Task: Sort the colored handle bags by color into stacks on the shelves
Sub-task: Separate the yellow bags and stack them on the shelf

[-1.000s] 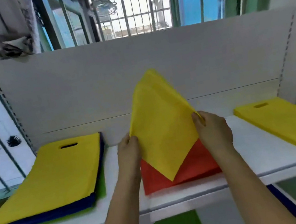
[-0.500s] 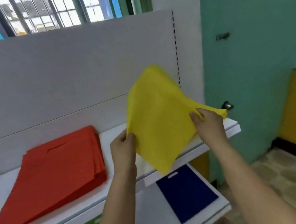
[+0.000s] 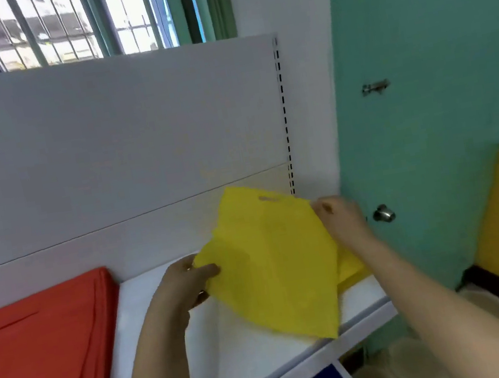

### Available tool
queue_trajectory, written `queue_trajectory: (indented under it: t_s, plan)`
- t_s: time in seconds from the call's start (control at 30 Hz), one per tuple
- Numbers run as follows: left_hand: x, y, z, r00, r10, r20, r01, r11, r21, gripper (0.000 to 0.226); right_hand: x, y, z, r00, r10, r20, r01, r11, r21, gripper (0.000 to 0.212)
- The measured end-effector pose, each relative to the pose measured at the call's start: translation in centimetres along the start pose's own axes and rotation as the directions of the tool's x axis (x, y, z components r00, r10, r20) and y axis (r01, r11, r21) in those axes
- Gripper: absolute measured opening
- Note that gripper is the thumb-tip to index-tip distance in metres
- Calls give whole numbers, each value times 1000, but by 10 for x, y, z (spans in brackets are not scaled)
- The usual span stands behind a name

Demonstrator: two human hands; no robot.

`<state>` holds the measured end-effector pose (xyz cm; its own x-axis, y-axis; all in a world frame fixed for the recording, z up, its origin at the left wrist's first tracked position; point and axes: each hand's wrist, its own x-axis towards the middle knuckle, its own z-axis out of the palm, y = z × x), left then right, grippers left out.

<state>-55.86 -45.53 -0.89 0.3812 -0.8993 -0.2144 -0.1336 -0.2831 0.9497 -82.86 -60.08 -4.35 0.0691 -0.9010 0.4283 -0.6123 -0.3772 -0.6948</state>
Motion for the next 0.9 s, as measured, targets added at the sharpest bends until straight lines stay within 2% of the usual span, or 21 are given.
queue_trajectory:
  t_s: [0.07, 0.1, 0.2, 0.27, 0.37, 0.47, 0.63, 0.77, 0.9]
  plan:
    - [5, 9, 2, 999, 17, 40, -27, 963, 268, 25, 35, 14, 7, 993, 11, 117, -2, 997, -80, 18]
    - [9, 12, 5, 999, 36, 25, -43, 927, 372, 29, 51, 19, 9, 983, 20, 180, 4, 991, -132, 17]
    - [23, 15, 21, 999, 26, -31, -6, 848, 530, 60, 85, 30, 20, 942, 35, 335, 40, 976, -214, 29]
    - [31, 11, 37, 1000, 3, -3, -1, 841, 541, 69, 97, 34, 28, 927, 37, 374, 54, 972, -229, 33]
    - [39, 3, 68, 1000, -9, 29, -8, 844, 536, 67, 111, 36, 40, 914, 39, 404, 70, 965, -253, 39]
    - [47, -3, 91, 999, -12, -41, 33, 812, 582, 66, 119, 35, 49, 901, 31, 432, 88, 963, -254, 43]
    - [58, -7, 120, 990, -50, -135, 125, 768, 629, 59, 131, 42, 50, 936, 6, 353, 48, 988, -145, 38]
    - [62, -13, 138, 975, -73, -208, 198, 709, 677, 67, 136, 36, 53, 826, 133, 548, -76, 989, -125, 45]
    - [60, -10, 150, 956, -42, -290, 231, 715, 659, 73, 150, 31, 56, 824, 165, 542, -136, 986, -93, 27]
